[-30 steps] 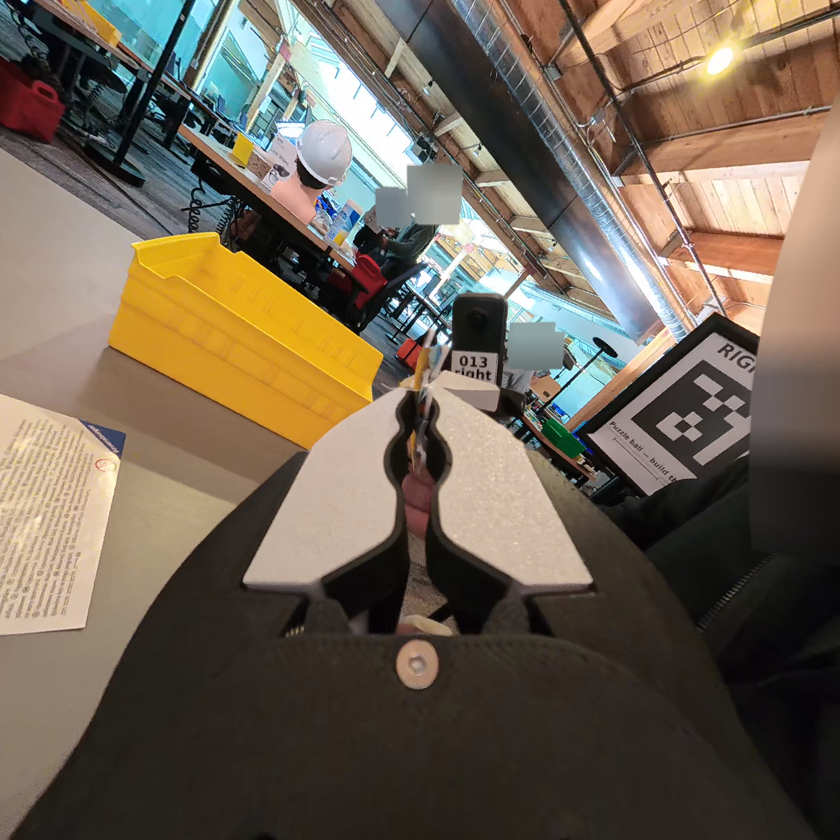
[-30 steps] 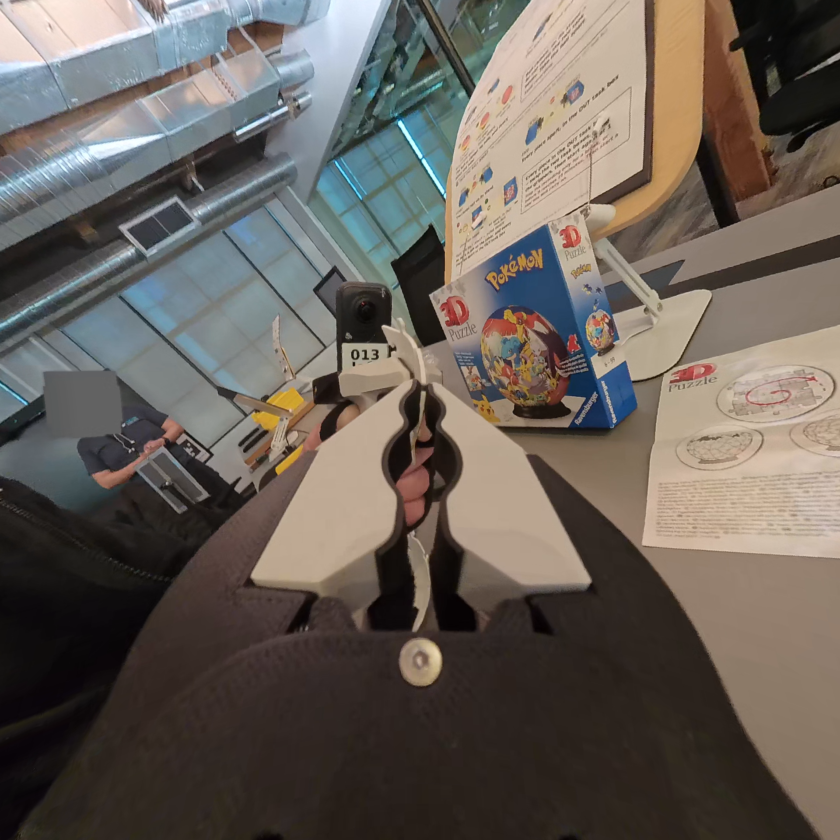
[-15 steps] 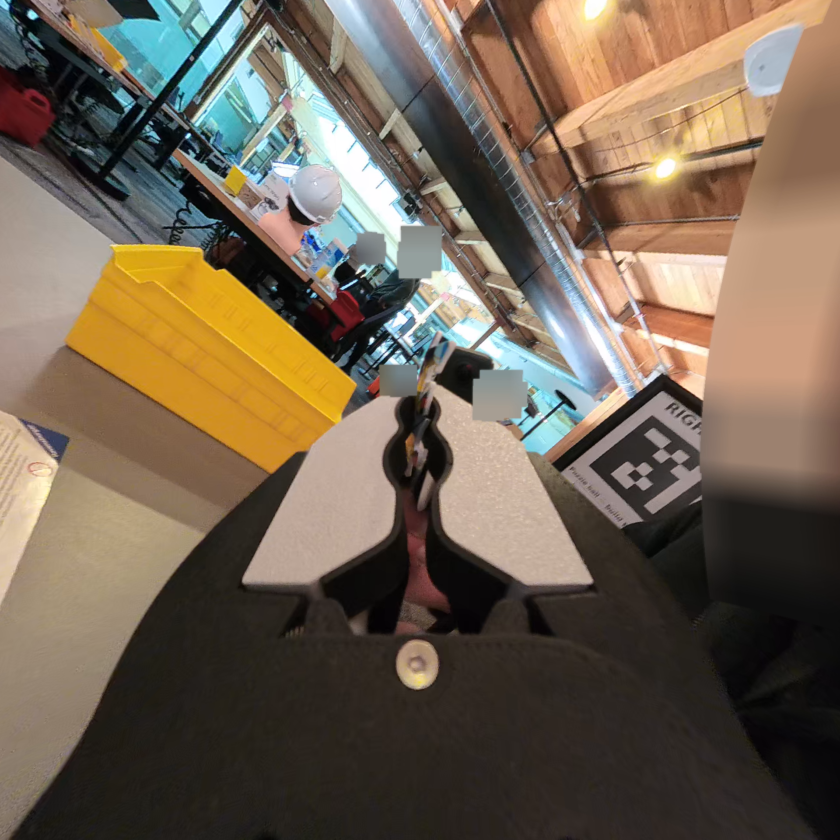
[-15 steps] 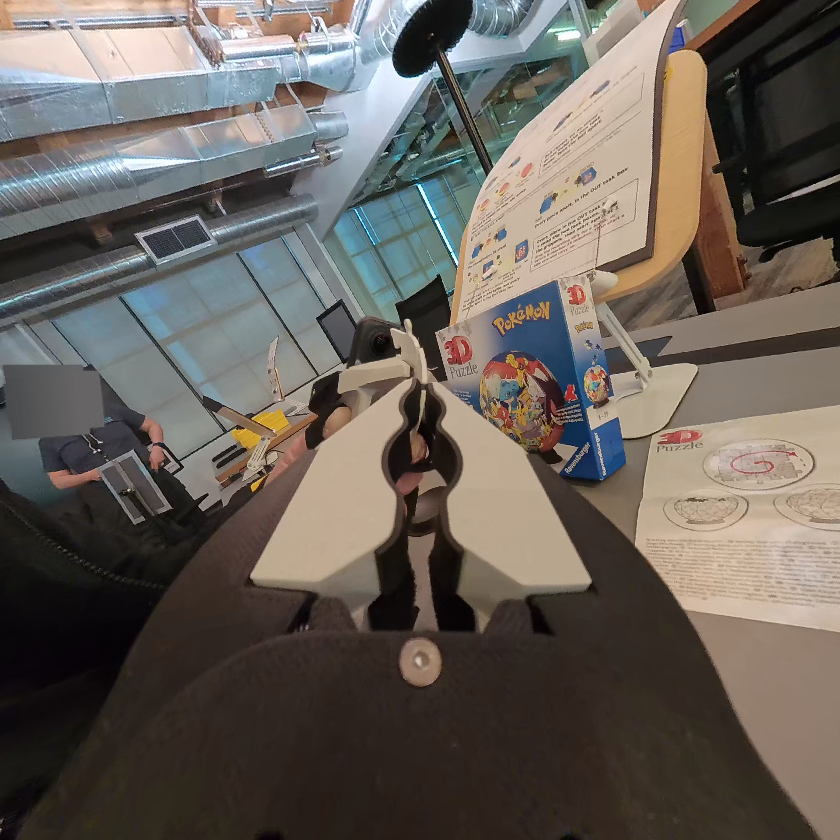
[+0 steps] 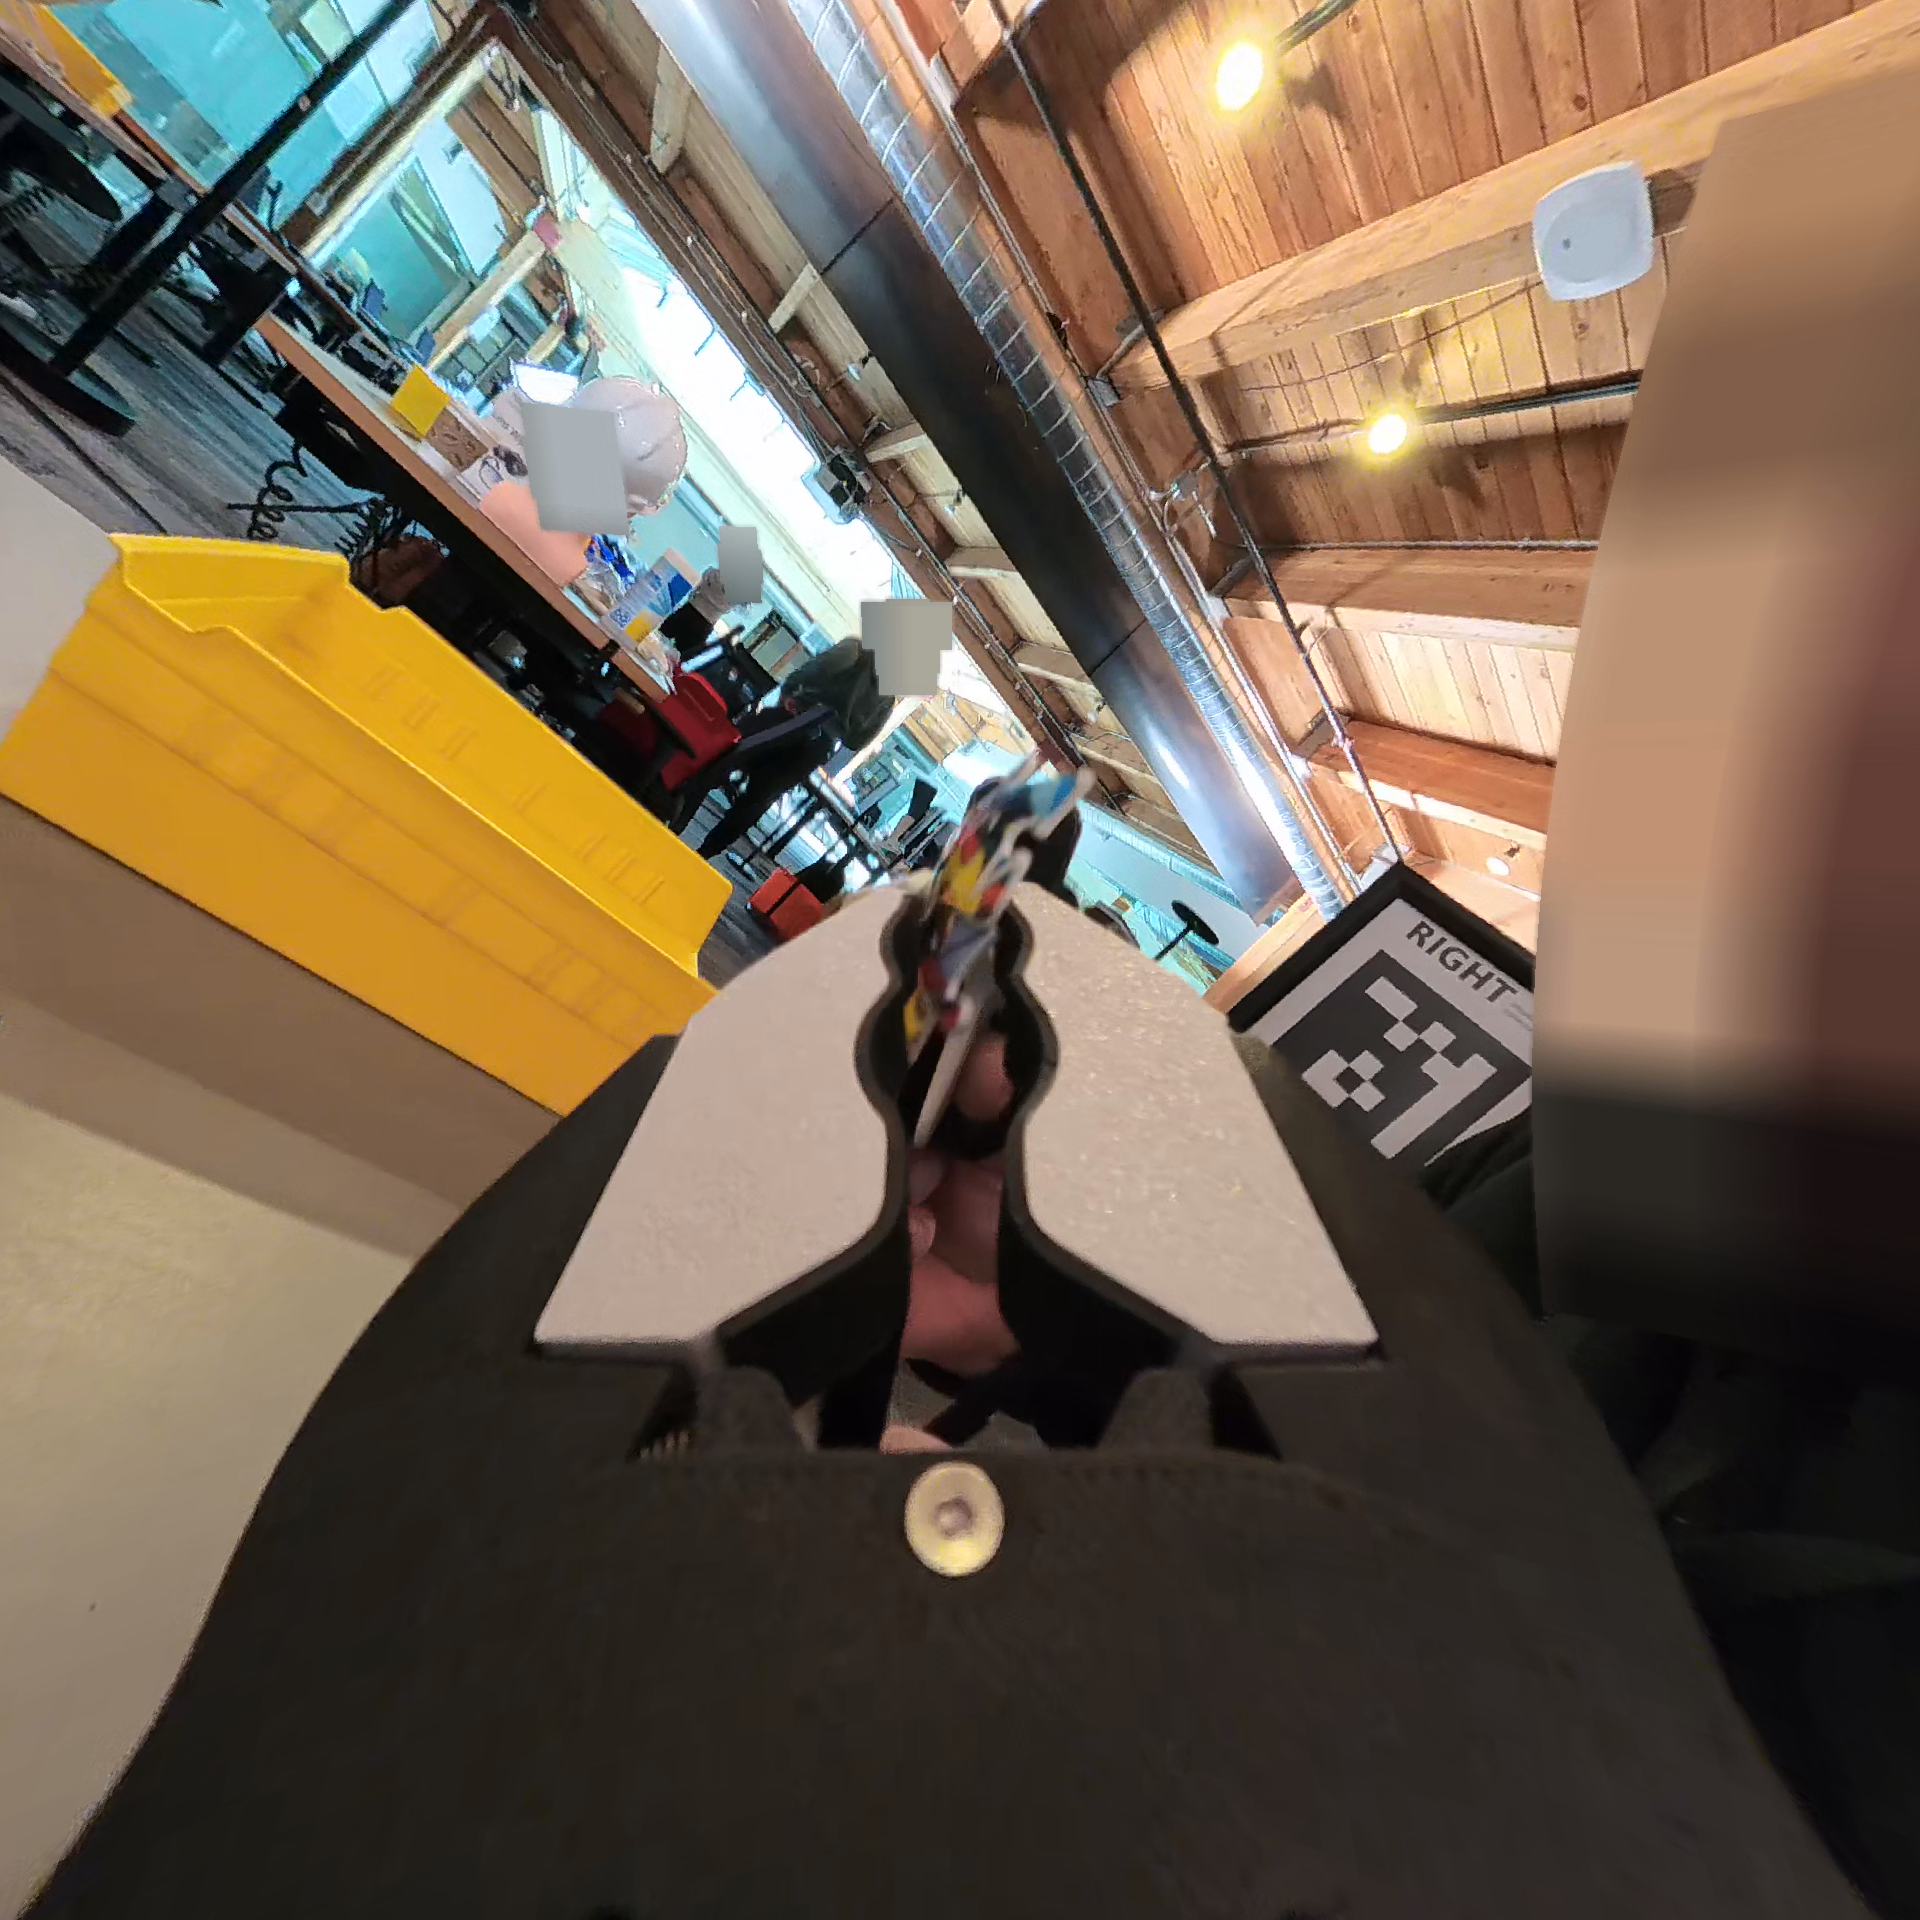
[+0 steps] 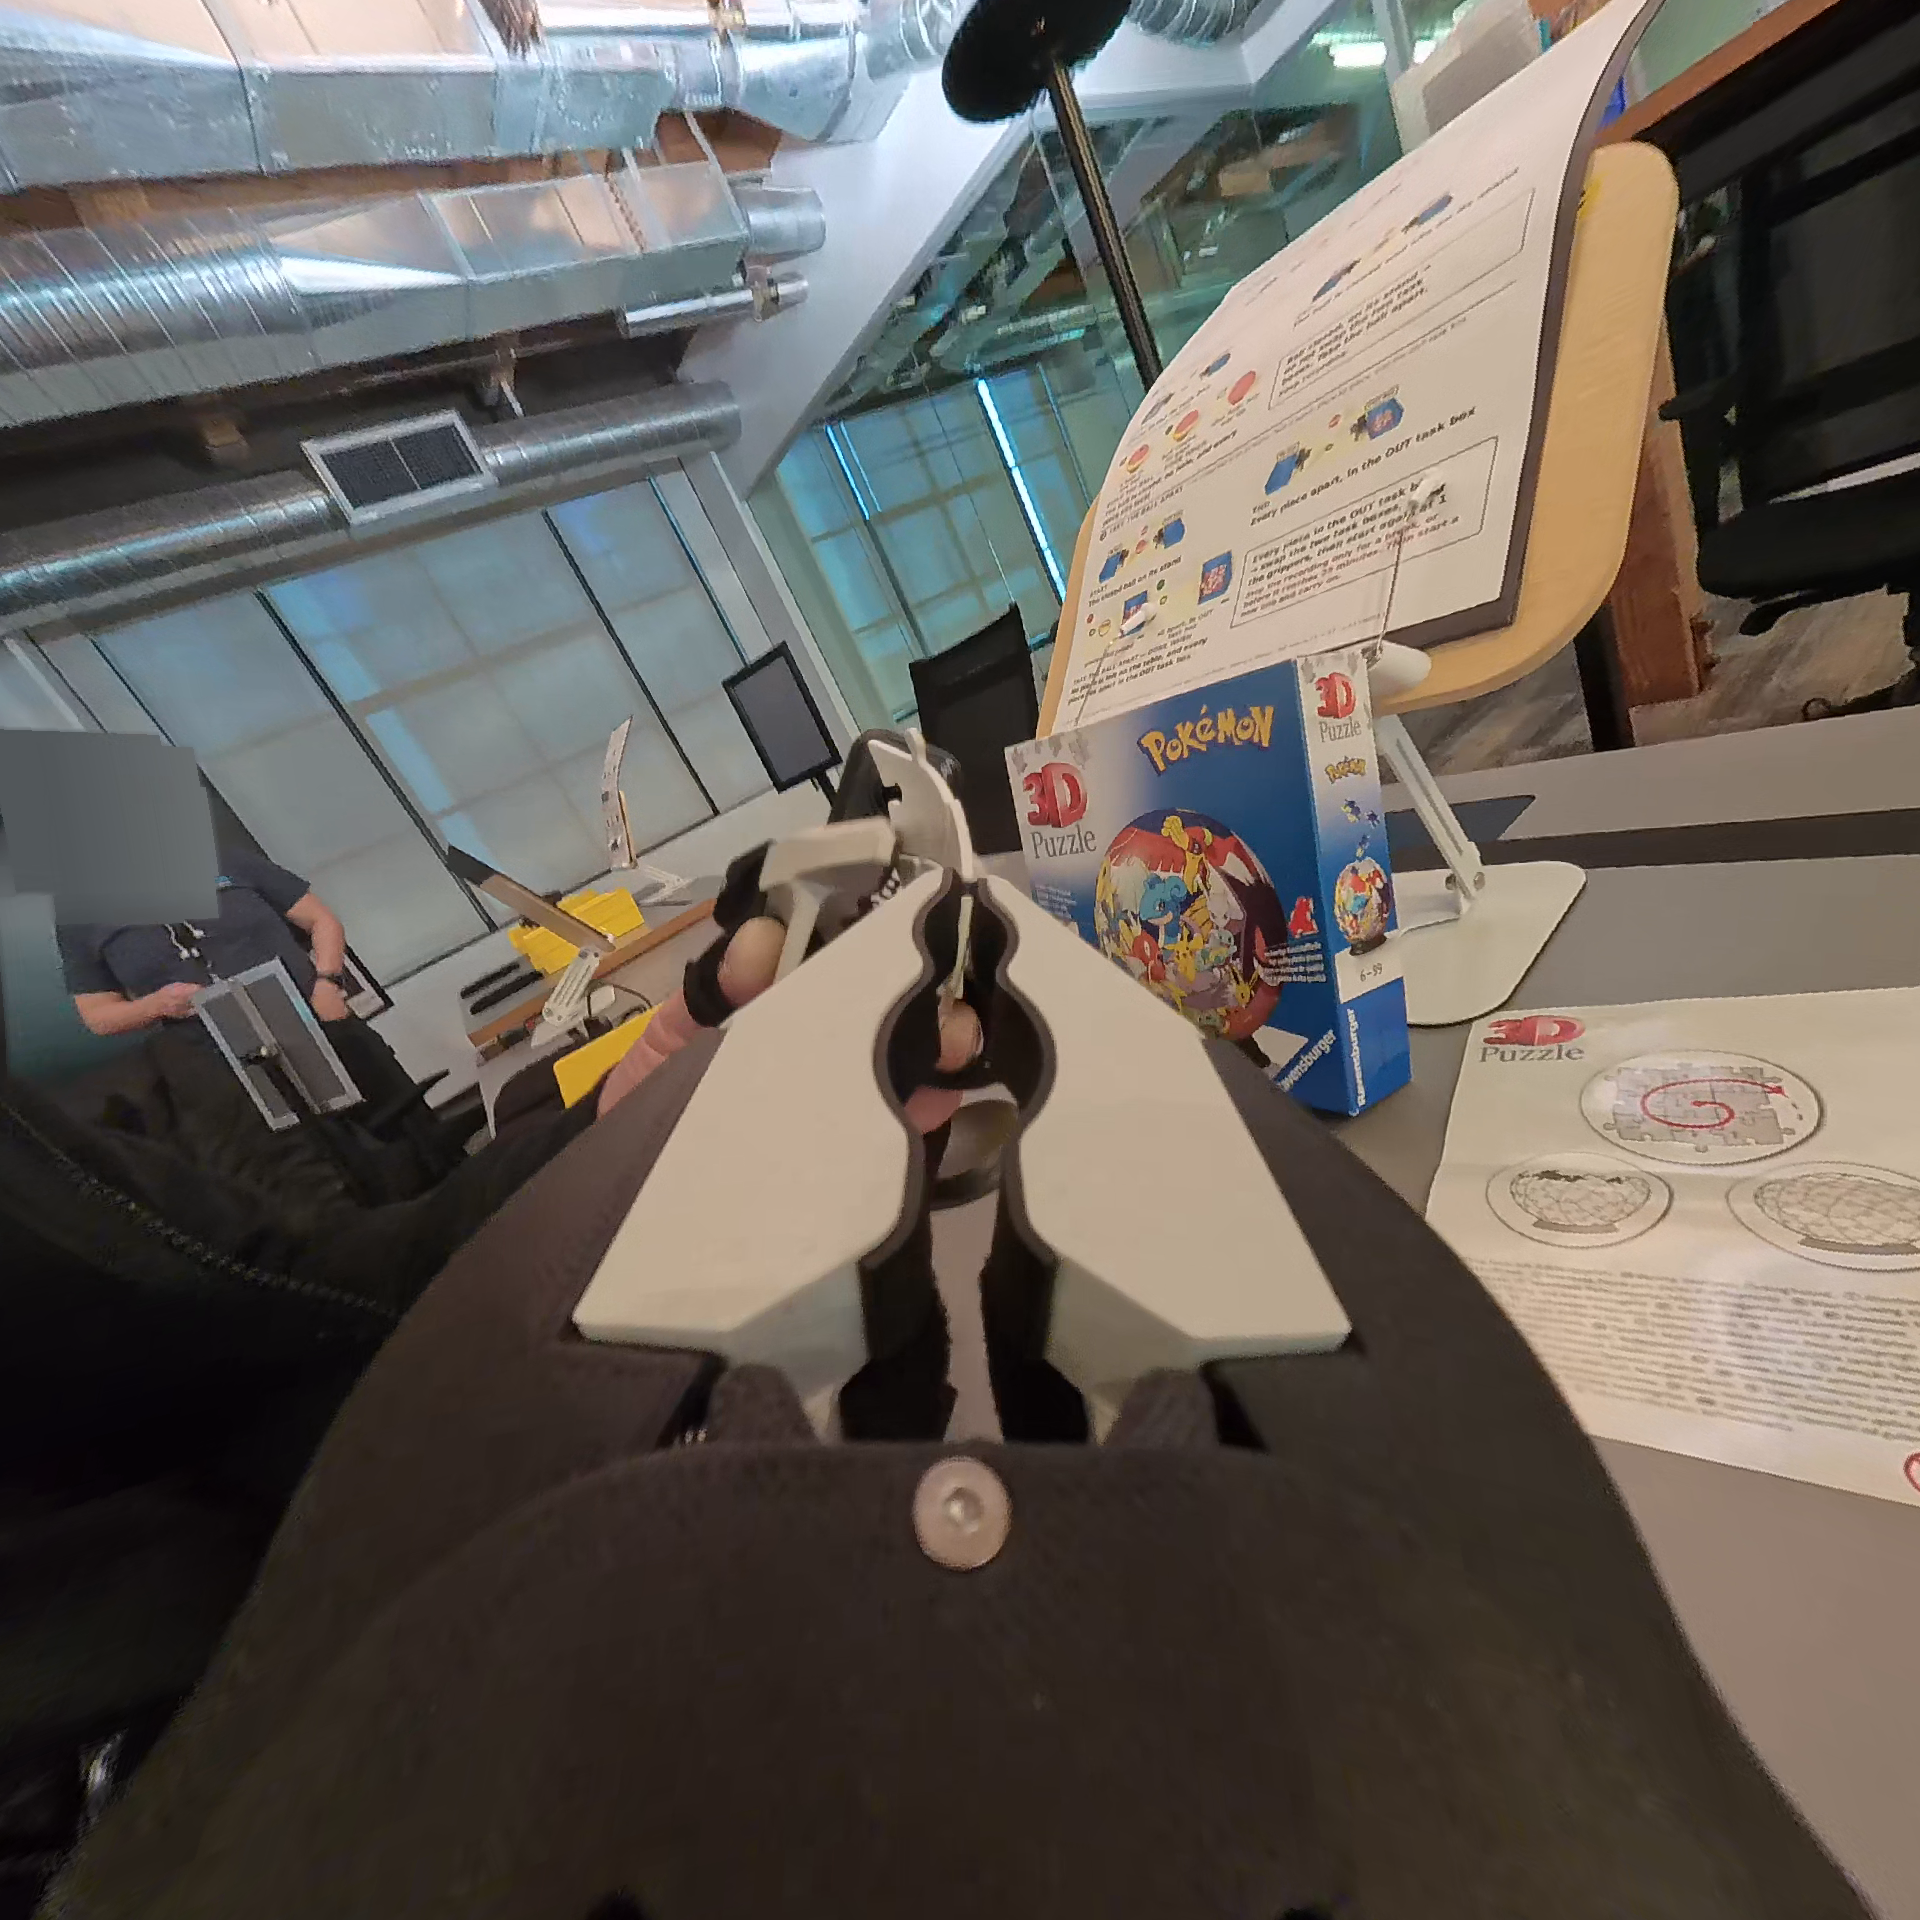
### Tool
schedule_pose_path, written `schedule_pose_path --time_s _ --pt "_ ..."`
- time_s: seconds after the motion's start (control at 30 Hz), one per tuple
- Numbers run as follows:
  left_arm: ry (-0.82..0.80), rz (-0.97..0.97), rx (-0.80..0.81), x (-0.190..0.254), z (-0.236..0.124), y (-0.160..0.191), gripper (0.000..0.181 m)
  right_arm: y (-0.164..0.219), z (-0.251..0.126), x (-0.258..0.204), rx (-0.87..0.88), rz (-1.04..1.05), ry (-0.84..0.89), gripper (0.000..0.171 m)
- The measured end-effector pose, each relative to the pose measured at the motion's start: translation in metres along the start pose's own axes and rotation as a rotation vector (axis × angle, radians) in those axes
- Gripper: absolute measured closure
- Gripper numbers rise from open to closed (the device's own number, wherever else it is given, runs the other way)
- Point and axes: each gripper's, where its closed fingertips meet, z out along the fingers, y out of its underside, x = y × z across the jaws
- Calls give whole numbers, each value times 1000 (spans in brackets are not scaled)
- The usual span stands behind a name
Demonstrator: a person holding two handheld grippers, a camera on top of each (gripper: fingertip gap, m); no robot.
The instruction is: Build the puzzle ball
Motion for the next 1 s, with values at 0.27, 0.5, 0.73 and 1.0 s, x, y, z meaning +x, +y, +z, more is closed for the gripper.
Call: schedule_pose_path --time_s 0.27,0.5,0.73,1.0 --pt "-16 -28 0 -7 -2 9 172 2 0 1 1 39 -2 171" --pt "-23 -99 72 -8 2 7 174 -1 0 2 62 49 8 171" --pt "-26 -157 157 -6 4 6 173 -3 0 1 90 -1 30 170" --pt "-31 -161 162 -6 4 7 176 -6 0 -1 83 -47 39 170"
